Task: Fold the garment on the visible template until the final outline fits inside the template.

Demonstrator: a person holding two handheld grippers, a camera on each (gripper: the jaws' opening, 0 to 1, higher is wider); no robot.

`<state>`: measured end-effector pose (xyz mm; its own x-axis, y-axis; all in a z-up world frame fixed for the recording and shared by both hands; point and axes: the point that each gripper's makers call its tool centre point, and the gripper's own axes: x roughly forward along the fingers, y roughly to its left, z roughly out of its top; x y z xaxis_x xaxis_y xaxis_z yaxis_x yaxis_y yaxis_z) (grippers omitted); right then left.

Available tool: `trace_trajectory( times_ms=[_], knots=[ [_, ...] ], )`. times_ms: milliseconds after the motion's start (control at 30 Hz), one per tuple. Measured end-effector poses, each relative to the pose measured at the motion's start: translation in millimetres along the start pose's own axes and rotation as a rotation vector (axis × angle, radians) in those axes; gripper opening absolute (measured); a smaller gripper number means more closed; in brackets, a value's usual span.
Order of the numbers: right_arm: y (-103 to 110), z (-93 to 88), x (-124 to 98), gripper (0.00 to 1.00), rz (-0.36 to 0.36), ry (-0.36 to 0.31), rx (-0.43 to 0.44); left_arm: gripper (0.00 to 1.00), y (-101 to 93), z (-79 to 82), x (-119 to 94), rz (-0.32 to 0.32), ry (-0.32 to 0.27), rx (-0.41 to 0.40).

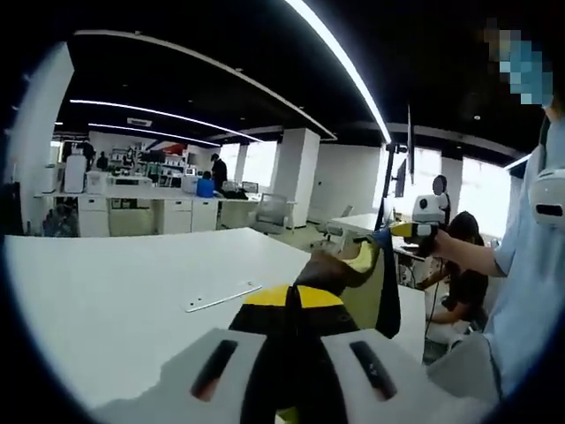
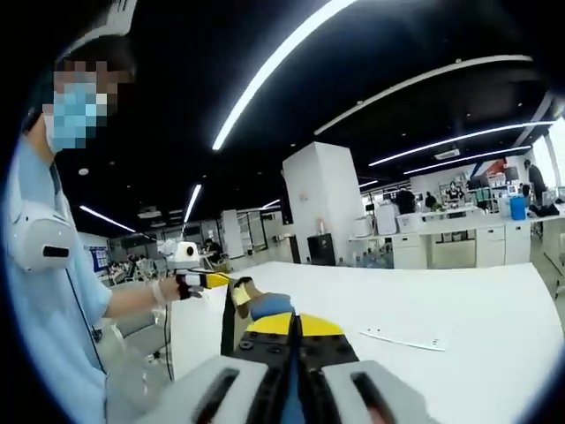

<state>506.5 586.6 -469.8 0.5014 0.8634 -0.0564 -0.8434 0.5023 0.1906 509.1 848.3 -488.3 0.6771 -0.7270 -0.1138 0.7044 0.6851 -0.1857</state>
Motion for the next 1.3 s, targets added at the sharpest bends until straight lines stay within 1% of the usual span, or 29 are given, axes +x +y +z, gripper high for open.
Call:
trace_trajectory(
  times_ms=[100, 133, 167, 200, 267, 300, 333, 400, 500, 533, 567, 600, 633, 667, 700, 800, 833, 867, 900, 967, 1000, 1033, 1100, 1200, 1233, 1300],
  knots=[
    [-19.8, -14.5, 13.2, 0.00, -0.012, 0.045, 0.030, 0.00, 19.4, -17.2, 15.2, 0.015, 0.052, -0.026],
    [-29.3, -21.4, 19.8, 0.00, -0.021, 0.072, 0.039, 0.00, 24.3, -21.1, 20.0, 0.011, 0.058, -0.031],
    [-35.4, -24.9, 24.5, 0.00, -0.023, 0.079, 0.032, 0.00, 32.8, -28.2, 27.0, 0.014, 0.076, -0.041],
    [-44.8, -31.0, 31.0, 0.00, -0.031, 0.098, 0.042, 0.00, 40.0, -35.0, 32.9, 0.022, 0.096, -0.048],
    [-58.9, -40.8, 42.0, 0.00, -0.036, 0.123, 0.043, 0.00, 49.1, -42.6, 41.1, 0.026, 0.113, -0.044],
    [-61.8, -42.8, 43.8, 0.00, -0.038, 0.128, 0.046, 0.00, 56.2, -47.2, 46.9, 0.031, 0.123, -0.056],
    [-73.6, -47.4, 49.4, 0.00, -0.040, 0.142, 0.057, 0.00, 59.5, -49.6, 50.4, 0.029, 0.125, -0.056],
    [-87.7, -57.7, 57.7, 0.00, -0.050, 0.165, 0.072, 0.00, 70.7, -58.9, 59.6, 0.035, 0.144, -0.082],
    [-106.9, -70.6, 68.3, 0.00, -0.061, 0.183, 0.089, 0.00, 85.7, -72.5, 73.3, 0.043, 0.161, -0.087],
    [-115.3, -77.5, 72.8, 0.00, -0.065, 0.195, 0.111, 0.00, 92.6, -79.3, 78.9, 0.048, 0.172, -0.088],
    [-118.8, -83.4, 76.0, 0.00, -0.072, 0.203, 0.115, 0.00, 95.6, -82.5, 81.1, 0.052, 0.177, -0.092],
    [-121.9, -89.6, 78.9, 0.00, -0.080, 0.213, 0.133, 0.00, 102.9, -89.4, 87.3, 0.058, 0.185, -0.101],
    [-129.2, -98.9, 83.9, 0.00, -0.087, 0.229, 0.148, 0.00, 107.4, -94.1, 91.4, 0.061, 0.190, -0.110],
    [-133.4, -104.0, 87.7, 0.00, -0.088, 0.235, 0.149, 0.00, 114.9, -101.2, 97.6, 0.068, 0.198, -0.112],
    [-140.8, -114.0, 92.4, 0.00, -0.091, 0.258, 0.160, 0.00, 120.2, -106.7, 101.3, 0.076, 0.207, -0.118],
    [-156.3, -139.0, 102.9, 0.00, -0.108, 0.313, 0.172, 0.00, 136.9, -128.9, 114.1, 0.095, 0.242, -0.142],
    [-163.2, -152.0, 106.9, 0.00, -0.122, 0.352, 0.184, 0.00, 141.0, -134.7, 117.3, 0.100, 0.249, -0.148],
    [-167.5, -157.4, 111.6, 0.00, -0.127, 0.358, 0.184, 0.00, 144.7, -142.6, 120.0, 0.104, 0.265, -0.164],
    [-170.2, -163.5, 115.4, 0.00, -0.128, 0.368, 0.189, 0.00, 151.5, -154.5, 123.2, 0.117, 0.288, -0.175],
    [-179.9, -178.8, 123.3, 0.00, -0.145, 0.398, 0.200, 0.00, 159.7, -173.7, 127.5, 0.134, 0.323, -0.223],
    [-183.4, -186.2, 125.3, 0.00, -0.151, 0.418, 0.210, 0.00, 161.3, -179.4, 129.6, 0.135, 0.330, -0.235],
    [-188.5, -195.0, 128.5, 0.00, -0.160, 0.440, 0.217, 0.00, 163.1, -186.8, 132.3, 0.131, 0.343, -0.232],
    [-192.2, -204.1, 133.4, 0.00, -0.162, 0.456, 0.226, 0.00, 165.2, -196.9, 135.1, 0.138, 0.363, -0.232],
    [-196.4, -217.6, 138.8, 0.00, -0.162, 0.499, 0.207, 0.00, 168.9, -207.3, 138.2, 0.144, 0.387, -0.243],
    [-198.0, -220.1, 139.8, 0.00, -0.164, 0.506, 0.207, 0.00, 169.5, -207.9, 138.7, 0.146, 0.387, -0.244],
    [-202.3, -225.9, 140.6, 0.00, -0.167, 0.524, 0.214, 0.00, 173.2, -214.2, 141.5, 0.154, 0.398, -0.255]
  ],
)
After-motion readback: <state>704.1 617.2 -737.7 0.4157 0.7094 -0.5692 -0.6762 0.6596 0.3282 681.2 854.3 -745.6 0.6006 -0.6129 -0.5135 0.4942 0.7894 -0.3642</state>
